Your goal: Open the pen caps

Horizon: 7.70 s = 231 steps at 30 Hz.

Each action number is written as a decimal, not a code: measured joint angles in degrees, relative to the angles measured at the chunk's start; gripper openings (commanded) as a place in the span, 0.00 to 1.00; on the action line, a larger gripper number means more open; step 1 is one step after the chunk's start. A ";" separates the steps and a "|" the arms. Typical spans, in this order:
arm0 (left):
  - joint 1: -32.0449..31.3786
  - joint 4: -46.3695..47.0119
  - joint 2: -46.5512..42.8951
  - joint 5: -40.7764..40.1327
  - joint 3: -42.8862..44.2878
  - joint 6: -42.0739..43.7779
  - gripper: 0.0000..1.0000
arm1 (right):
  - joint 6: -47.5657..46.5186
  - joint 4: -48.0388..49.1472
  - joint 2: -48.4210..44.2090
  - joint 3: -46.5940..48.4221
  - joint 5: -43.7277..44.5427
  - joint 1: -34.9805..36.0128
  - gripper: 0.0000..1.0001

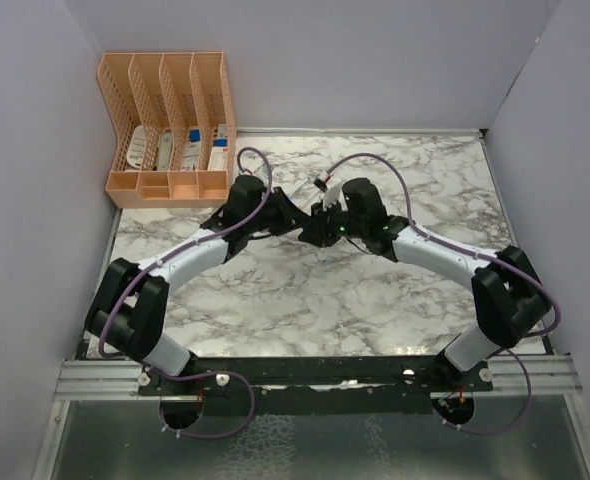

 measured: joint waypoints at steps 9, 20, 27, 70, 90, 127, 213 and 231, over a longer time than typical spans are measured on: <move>14.36 -3.26 5.14 -1.25 11.19 7.61 0.00 | -0.17 -2.69 -8.46 -10.40 0.15 0.31 0.01; 14.03 -12.26 15.39 -3.82 14.56 14.78 0.00 | -0.11 -10.99 -6.49 -5.55 12.46 0.35 0.01; 12.28 -19.98 18.93 -9.35 17.68 20.04 0.00 | -0.11 -14.16 -1.44 1.14 25.92 -0.90 0.01; 10.16 -27.34 18.67 -16.22 19.08 25.18 0.32 | 0.46 -14.03 17.66 11.39 29.73 -19.23 0.16; 10.16 -28.96 8.07 -16.61 19.06 24.85 0.32 | 0.85 -13.49 17.62 11.39 28.81 -19.28 0.54; 10.16 -29.20 2.75 -16.57 15.28 23.21 0.32 | -13.33 -18.75 30.99 34.60 22.51 -19.06 0.69; 10.16 -26.27 -3.50 -15.52 7.65 22.51 0.32 | -5.03 -27.47 11.87 10.99 24.79 3.98 0.67; 10.16 -23.98 -4.96 -12.61 6.27 22.32 0.32 | -3.52 -23.76 10.21 10.84 23.65 3.93 0.63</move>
